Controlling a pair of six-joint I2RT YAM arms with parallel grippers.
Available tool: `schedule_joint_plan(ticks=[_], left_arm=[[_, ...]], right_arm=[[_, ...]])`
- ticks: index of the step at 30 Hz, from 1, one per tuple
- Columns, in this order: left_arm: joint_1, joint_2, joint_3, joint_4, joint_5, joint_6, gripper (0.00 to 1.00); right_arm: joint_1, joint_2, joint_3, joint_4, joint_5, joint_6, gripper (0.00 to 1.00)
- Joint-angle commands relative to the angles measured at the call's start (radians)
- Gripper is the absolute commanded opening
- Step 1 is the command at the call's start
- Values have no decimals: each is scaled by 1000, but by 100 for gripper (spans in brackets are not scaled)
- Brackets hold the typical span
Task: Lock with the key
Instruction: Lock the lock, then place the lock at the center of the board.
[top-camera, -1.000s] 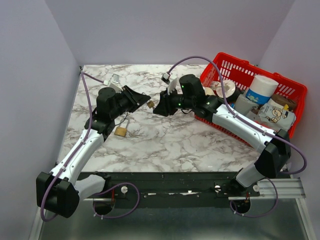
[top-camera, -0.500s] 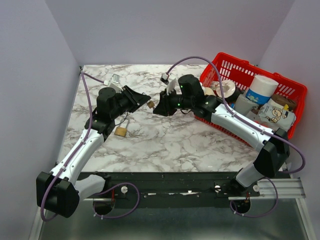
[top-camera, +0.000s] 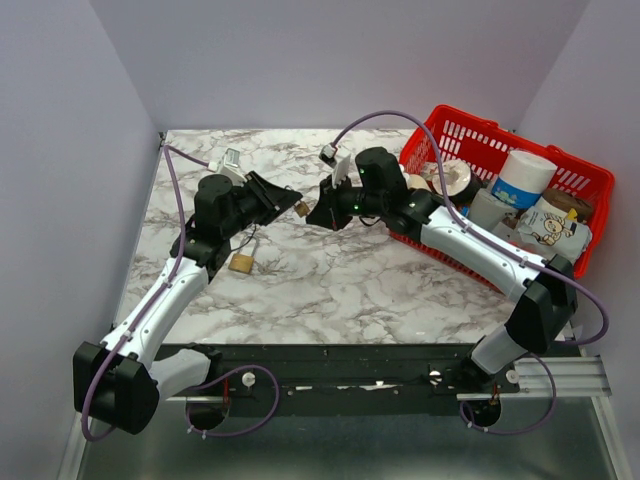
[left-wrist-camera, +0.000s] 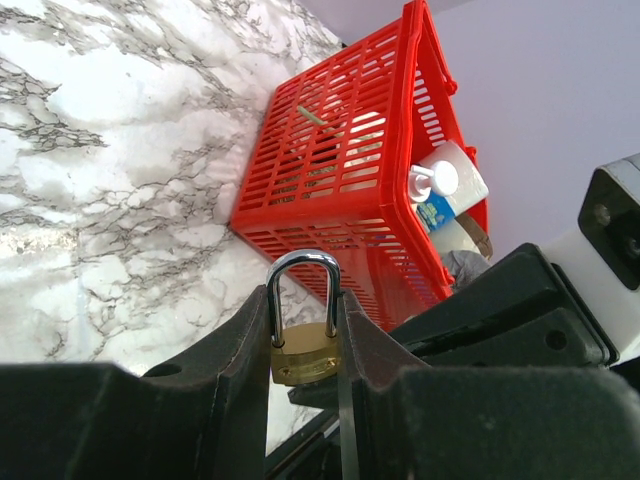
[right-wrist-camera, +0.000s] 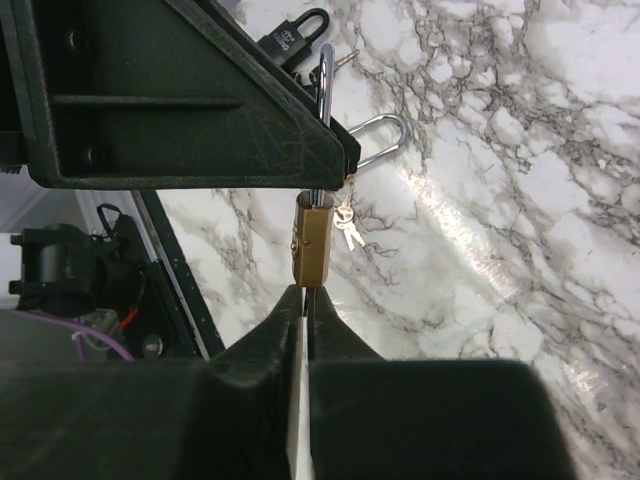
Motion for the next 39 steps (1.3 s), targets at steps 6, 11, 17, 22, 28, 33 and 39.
schedule_joint_plan(ticks=[6, 11, 17, 22, 28, 33, 39], left_arm=[[0, 18, 3, -5, -32, -8, 0], [17, 75, 61, 7, -101, 21, 0], [40, 121, 101, 38, -138, 12, 0], [58, 128, 121, -76, -144, 126, 0], [22, 159, 104, -333, 5, 475, 0], [6, 231, 87, -459, -72, 613, 0], [-22, 332, 96, -504, -100, 685, 0]], right_arm=[[0, -9, -3, 58, -19, 5, 0], [7, -28, -67, 75, -20, 30, 0], [36, -46, -145, 101, -25, 86, 1], [39, -42, -196, 119, -17, 146, 0], [39, 38, -208, 55, -36, 183, 0], [37, 93, -217, 99, 27, 214, 0], [48, 145, -195, 119, 145, 286, 0]])
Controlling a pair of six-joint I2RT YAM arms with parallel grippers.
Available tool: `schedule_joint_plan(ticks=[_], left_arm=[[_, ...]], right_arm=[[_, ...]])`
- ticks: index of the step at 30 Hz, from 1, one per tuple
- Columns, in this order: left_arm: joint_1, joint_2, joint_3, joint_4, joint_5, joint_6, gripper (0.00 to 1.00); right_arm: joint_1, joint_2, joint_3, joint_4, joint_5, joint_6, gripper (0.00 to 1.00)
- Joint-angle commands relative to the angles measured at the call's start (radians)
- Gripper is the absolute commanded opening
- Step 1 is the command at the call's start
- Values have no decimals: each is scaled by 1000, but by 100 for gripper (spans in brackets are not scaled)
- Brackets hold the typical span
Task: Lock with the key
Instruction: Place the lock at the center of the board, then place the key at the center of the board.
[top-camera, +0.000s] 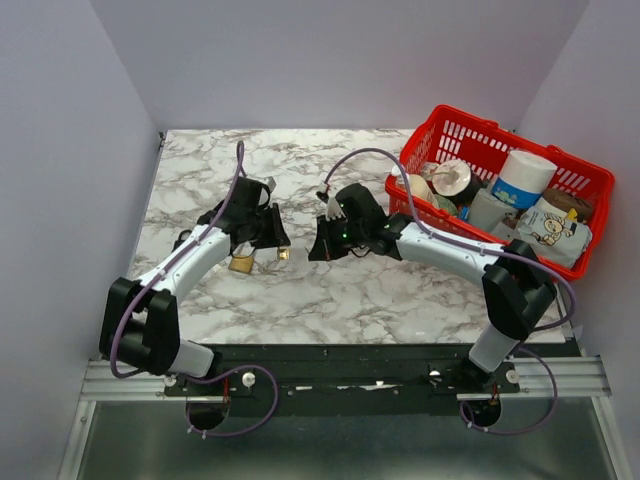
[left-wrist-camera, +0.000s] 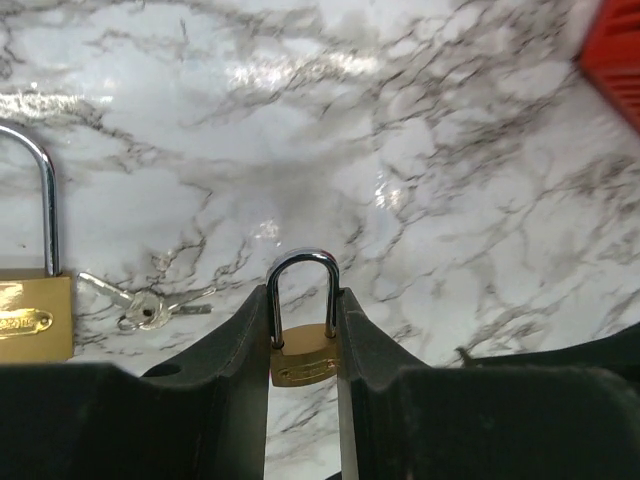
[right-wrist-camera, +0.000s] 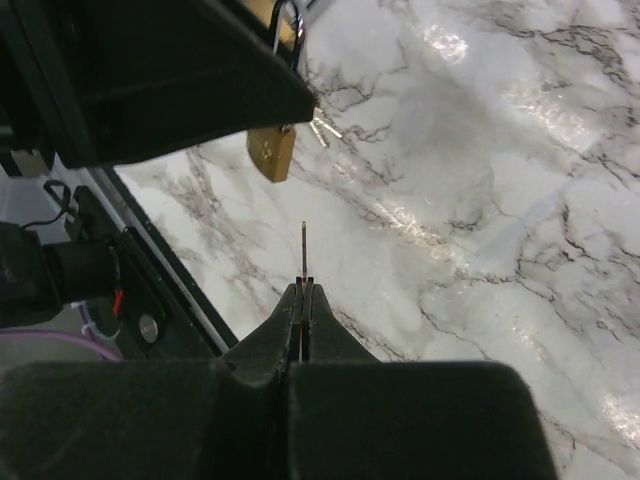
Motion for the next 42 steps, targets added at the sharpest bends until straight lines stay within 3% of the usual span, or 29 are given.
schedule_joint_plan(ticks=[1, 13, 30, 33, 37, 39, 40, 42], left_arm=[[-24, 60, 6, -75, -32, 106, 0], [-43, 249, 66, -68, -72, -35, 2], [-76, 381, 129, -88, -142, -51, 6], [-76, 396, 129, -86, -136, -51, 14], [-76, 398, 130, -89, -138, -51, 41], [-76, 393, 130, -92, -136, -49, 47], [-76, 387, 130, -92, -135, -48, 58], [-76, 381, 127, -92, -138, -45, 66]], right_arm=[[13, 59, 22, 40, 104, 76, 0], [16, 177, -4, 129, 179, 150, 0], [24, 271, -32, 172, 155, 217, 0], [24, 277, -29, 172, 153, 226, 0], [22, 280, -39, 170, 149, 236, 1], [22, 281, -47, 169, 156, 240, 0], [24, 284, -49, 169, 161, 242, 1], [22, 286, -53, 170, 182, 251, 0]])
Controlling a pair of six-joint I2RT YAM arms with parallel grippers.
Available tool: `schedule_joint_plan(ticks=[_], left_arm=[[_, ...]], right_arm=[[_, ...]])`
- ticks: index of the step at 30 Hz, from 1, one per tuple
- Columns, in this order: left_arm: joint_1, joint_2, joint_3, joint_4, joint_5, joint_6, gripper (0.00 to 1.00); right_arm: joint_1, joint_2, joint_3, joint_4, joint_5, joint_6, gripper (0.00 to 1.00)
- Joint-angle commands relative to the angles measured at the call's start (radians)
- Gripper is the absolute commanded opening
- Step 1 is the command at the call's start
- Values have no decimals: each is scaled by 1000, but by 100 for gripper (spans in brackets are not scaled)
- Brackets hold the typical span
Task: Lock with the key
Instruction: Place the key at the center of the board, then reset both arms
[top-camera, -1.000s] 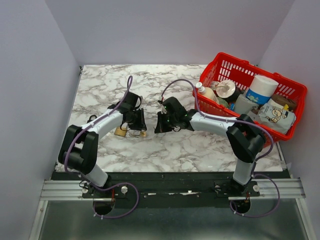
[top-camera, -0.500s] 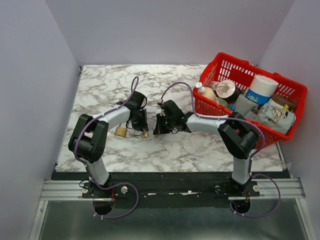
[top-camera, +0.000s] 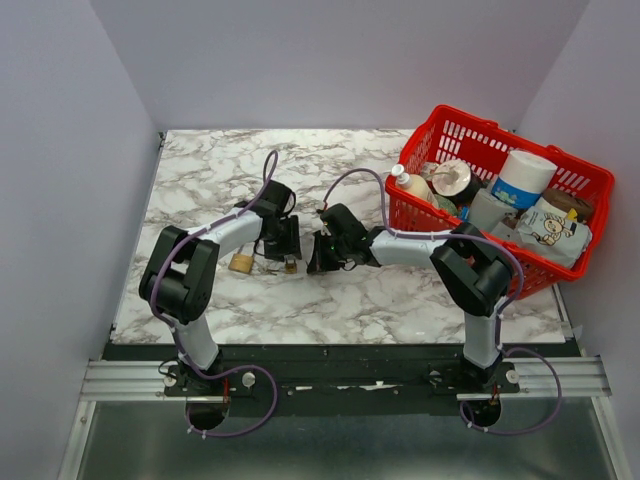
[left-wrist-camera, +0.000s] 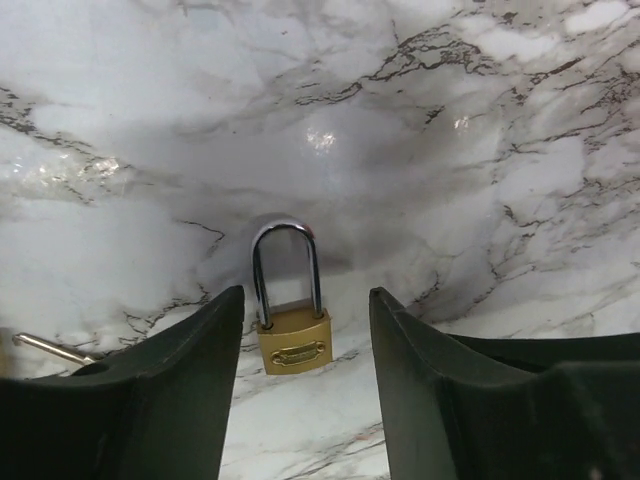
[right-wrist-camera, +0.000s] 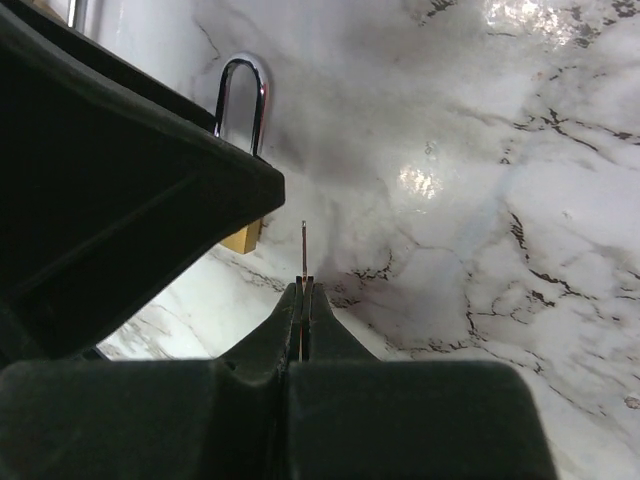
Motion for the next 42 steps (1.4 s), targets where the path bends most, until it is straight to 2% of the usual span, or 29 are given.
schedule_joint_plan(ticks=[1, 4, 12, 15, 19, 21, 26, 28, 33, 37, 41, 42], left_arm=[[-4, 3, 3, -18, -34, 4, 74], [-4, -14, 8, -19, -35, 7, 79], [9, -112, -7, 2, -35, 24, 82], [24, -149, -18, 16, -32, 22, 83], [36, -198, -11, 21, -34, 36, 90], [45, -218, -10, 22, -28, 38, 99], [61, -315, -23, 28, 3, 53, 99], [69, -368, -40, 42, 14, 56, 99], [118, -474, -58, 44, 81, 79, 99], [188, -525, 29, -41, 124, 126, 99], [257, -514, 170, -204, 101, 217, 99], [268, -504, 207, -238, 87, 241, 99]], right_arm=[[6, 33, -26, 23, 41, 26, 0], [6, 40, -22, 22, 40, 35, 0], [6, 68, 14, 6, 32, 45, 1], [6, 70, 20, -1, 37, 48, 6], [6, 70, 30, -6, 53, 51, 8], [8, 68, 34, -12, 69, 49, 19], [8, 33, 46, -24, 63, 22, 40], [8, 17, 58, -32, 63, -1, 43], [8, -61, 93, -58, 87, -75, 60], [9, -139, 113, -90, 81, -133, 66], [8, -239, 165, -158, 61, -233, 80], [8, -262, 176, -177, 60, -286, 86]])
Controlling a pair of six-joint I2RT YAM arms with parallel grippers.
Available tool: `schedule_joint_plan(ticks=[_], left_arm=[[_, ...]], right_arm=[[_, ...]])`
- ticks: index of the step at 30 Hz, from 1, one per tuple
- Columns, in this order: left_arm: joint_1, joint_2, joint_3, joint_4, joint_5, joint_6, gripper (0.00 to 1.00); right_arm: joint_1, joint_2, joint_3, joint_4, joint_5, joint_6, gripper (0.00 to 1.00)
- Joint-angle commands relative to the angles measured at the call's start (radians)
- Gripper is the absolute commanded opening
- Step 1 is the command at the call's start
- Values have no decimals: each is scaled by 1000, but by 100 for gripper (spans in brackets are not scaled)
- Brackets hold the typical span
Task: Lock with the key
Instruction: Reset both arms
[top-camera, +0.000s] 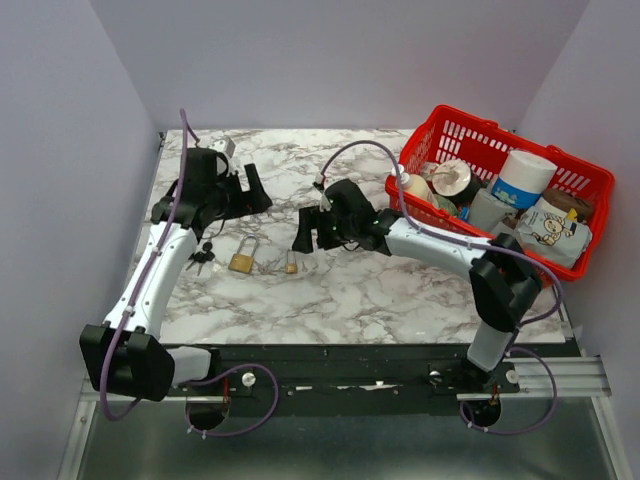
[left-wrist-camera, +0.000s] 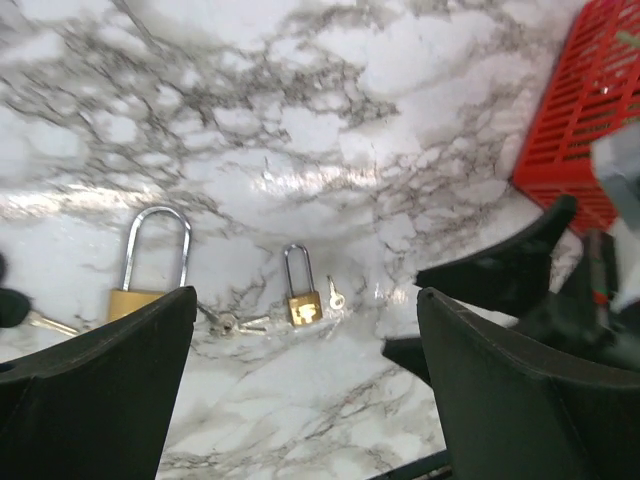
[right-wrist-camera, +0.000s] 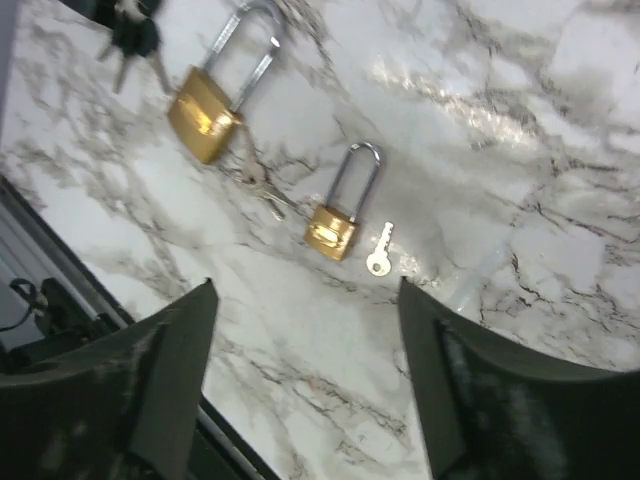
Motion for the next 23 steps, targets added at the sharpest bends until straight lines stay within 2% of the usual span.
schedule_joint_plan(ticks=[1, 3, 6, 10, 15, 19, 23], left_arm=[[48, 28, 224, -197, -21, 174, 99], [60, 50, 298, -283, -50, 213, 99], [70, 72, 421, -345, -100, 259, 99], [70, 95, 528, -379, -116, 308, 99], [70, 107, 536, -400, -117, 309, 99], [70, 79, 481, -373, -117, 285, 99], [70, 64, 467, -354, -119, 280, 99]], right_arm=[[5, -142, 93, -74, 8, -180, 92], [3, -220, 115, -86, 13, -269, 100], [-15, -332, 152, -101, 48, -363, 100], [-127, -422, 196, -126, 21, -354, 100], [-242, -504, 177, -160, 24, -392, 100], [-260, -605, 85, -131, 2, -440, 100], [-260, -620, 87, -120, -34, -457, 100]])
